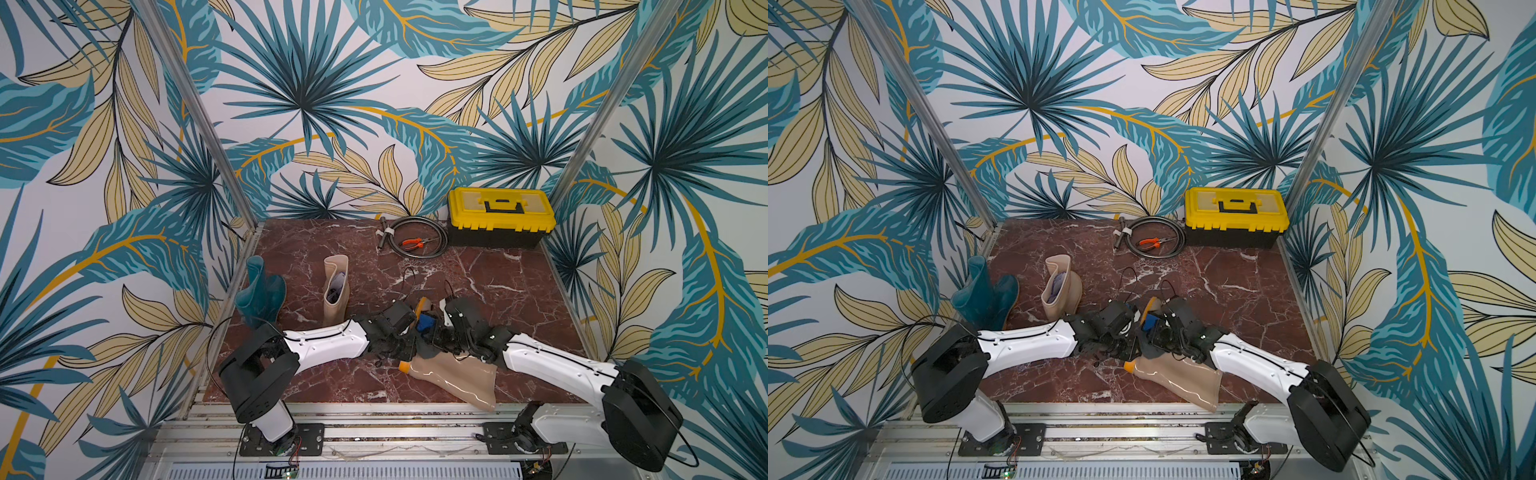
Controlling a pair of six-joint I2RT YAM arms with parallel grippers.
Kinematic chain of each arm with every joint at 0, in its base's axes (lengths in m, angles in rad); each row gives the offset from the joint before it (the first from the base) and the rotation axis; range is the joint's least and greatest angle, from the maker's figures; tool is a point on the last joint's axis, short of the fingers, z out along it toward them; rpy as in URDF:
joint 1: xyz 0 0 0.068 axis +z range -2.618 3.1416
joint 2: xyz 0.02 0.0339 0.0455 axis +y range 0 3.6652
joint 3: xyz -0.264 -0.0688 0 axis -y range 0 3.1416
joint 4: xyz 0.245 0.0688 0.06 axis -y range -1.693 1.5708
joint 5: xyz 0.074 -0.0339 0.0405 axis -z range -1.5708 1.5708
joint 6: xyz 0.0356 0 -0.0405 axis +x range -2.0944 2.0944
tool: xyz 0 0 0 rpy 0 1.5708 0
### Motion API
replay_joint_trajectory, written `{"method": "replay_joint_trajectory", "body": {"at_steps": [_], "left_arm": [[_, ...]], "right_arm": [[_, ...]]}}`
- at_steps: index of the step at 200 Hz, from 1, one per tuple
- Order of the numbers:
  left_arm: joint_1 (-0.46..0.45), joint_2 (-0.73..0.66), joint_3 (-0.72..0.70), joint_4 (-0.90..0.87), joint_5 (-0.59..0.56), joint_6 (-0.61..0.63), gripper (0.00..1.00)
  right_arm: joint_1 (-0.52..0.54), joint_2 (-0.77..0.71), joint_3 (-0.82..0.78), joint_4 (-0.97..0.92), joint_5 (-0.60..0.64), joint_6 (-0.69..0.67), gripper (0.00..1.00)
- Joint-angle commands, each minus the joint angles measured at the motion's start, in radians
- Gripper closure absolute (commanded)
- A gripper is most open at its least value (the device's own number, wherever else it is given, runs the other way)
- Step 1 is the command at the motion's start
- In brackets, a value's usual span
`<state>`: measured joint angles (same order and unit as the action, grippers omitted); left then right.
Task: Wipe the rubber boots with a cloth
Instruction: Wipe the dirt off the rubber boot.
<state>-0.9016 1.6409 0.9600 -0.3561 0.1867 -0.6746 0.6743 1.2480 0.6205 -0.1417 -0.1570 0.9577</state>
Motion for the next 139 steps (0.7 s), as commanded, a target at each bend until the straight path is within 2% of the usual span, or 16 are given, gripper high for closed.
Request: {"method": "replay_joint_trajectory", "body": {"at_steps": [1,17,34,56,67,89,108,139], "left_arm": [[0.023,0.07,0.005,0.121,-0.03,-0.041,0.76],[0.023,0.064,-0.003,0.121,-0.027,-0.049,0.76],[0.021,0.056,-0.015,0.121,-0.029,-0.056,0.76],[0.022,0.052,-0.021,0.122,-0.029,-0.063,0.76],[0.023,0.05,-0.019,0.123,-0.027,-0.069,0.76],[0.023,0.044,-0.015,0.123,-0.037,-0.079,0.76],[0.023,0.047,-0.014,0.123,-0.038,-0.076,0.76],[0.027,0.066,-0.011,0.123,-0.035,-0.075,0.76]], "right_arm": [[-0.017,-0.026,-0.051,-0.131,0.052,-0.021,1.0],[-0.065,0.011,0.024,-0.142,0.044,-0.081,1.0],[-0.094,0.111,0.163,-0.165,0.05,-0.152,1.0],[-0.102,0.271,0.38,-0.213,-0.02,-0.202,1.0],[-0.101,0.314,0.436,-0.215,-0.044,-0.199,1.0],[-0.101,0.293,0.384,-0.164,-0.018,-0.174,1.0],[-0.11,0.251,0.319,-0.204,0.021,-0.178,1.0],[-0.098,0.16,0.174,-0.183,-0.023,-0.105,1.0]]}}
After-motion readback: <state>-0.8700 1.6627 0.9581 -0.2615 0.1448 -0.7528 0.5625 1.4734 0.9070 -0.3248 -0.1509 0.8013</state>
